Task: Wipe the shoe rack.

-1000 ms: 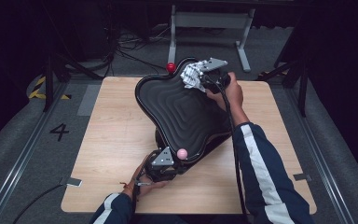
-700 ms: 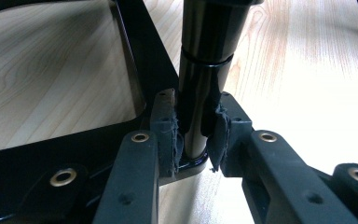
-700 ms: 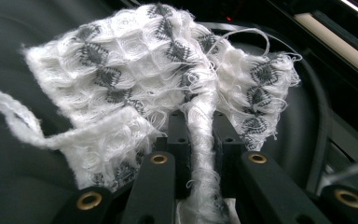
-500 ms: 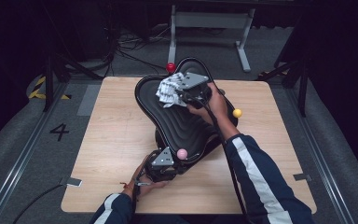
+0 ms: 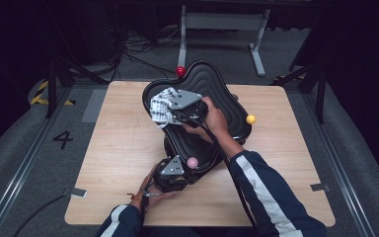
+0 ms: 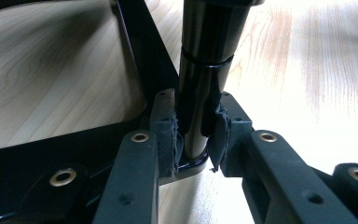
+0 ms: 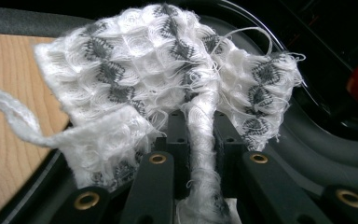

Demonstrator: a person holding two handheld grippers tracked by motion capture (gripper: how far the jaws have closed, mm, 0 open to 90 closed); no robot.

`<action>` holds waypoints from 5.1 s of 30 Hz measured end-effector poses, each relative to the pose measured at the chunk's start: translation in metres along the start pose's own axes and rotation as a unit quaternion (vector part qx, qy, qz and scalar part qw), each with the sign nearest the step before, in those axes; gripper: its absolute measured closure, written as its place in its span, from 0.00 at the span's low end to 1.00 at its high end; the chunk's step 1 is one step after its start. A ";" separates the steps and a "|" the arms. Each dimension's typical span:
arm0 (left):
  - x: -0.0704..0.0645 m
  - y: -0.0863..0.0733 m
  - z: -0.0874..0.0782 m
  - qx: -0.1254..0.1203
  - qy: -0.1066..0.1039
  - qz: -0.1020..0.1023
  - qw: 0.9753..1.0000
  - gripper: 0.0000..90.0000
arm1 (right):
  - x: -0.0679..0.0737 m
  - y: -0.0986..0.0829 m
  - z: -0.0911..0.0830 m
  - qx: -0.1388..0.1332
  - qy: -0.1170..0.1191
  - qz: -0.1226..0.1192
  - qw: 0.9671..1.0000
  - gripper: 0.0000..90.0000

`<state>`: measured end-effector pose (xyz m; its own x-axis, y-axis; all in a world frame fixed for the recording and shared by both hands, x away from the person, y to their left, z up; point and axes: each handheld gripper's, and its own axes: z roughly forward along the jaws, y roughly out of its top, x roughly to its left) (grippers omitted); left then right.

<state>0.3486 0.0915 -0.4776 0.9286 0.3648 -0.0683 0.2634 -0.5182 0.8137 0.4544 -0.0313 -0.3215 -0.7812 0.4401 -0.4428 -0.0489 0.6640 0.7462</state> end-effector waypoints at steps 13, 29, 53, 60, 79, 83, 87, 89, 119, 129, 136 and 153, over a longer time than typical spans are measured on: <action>0.001 0.000 0.000 -0.004 0.001 -0.006 1.000 0.81 | -0.067 -0.048 -0.010 0.040 -0.066 0.084 0.993 0.88; 0.001 0.000 0.000 -0.004 0.000 -0.008 1.000 0.81 | -0.113 -0.095 -0.021 0.077 -0.119 0.153 0.978 0.89; 0.001 0.000 0.000 -0.002 0.003 -0.004 1.000 0.81 | -0.069 -0.067 -0.018 0.048 -0.083 0.073 0.993 0.89; 0.001 0.000 0.001 -0.002 0.005 -0.004 1.000 0.81 | -0.033 -0.048 -0.017 0.019 -0.032 0.045 0.998 0.89; 0.001 0.000 0.001 0.003 0.009 -0.009 1.000 0.81 | 0.000 -0.036 -0.018 0.004 0.000 0.013 1.000 0.88; 0.001 0.000 0.001 0.003 0.010 -0.011 1.000 0.80 | -0.013 -0.044 -0.020 0.016 -0.019 0.025 0.999 0.88; 0.001 0.000 0.001 0.003 0.010 -0.011 1.000 0.80 | -0.029 -0.055 -0.021 0.040 -0.051 0.025 0.998 0.88; 0.001 0.000 0.001 0.003 0.010 -0.011 1.000 0.80 | -0.032 -0.057 -0.022 0.045 -0.059 0.026 0.997 0.88; 0.001 0.001 0.002 0.007 0.012 -0.007 1.000 0.80 | -0.067 -0.109 -0.038 0.067 -0.090 0.099 0.989 0.88; 0.001 0.001 0.002 0.008 0.016 -0.009 1.000 0.79 | -0.016 -0.081 -0.037 0.033 -0.031 0.044 0.998 0.88; 0.001 0.001 0.001 0.007 0.016 -0.011 1.000 0.79 | 0.015 -0.066 -0.039 0.014 0.010 0.014 1.000 0.89; 0.003 0.001 0.002 0.006 0.013 -0.015 1.000 0.79 | -0.013 -0.083 -0.039 0.023 -0.006 0.063 0.998 0.88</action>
<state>0.3521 0.0908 -0.4779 0.9131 0.4000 -0.0786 0.2952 -0.5159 0.8042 0.4445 -0.1157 -0.3584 -0.7725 0.5283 -0.3524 0.0777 0.6293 0.7732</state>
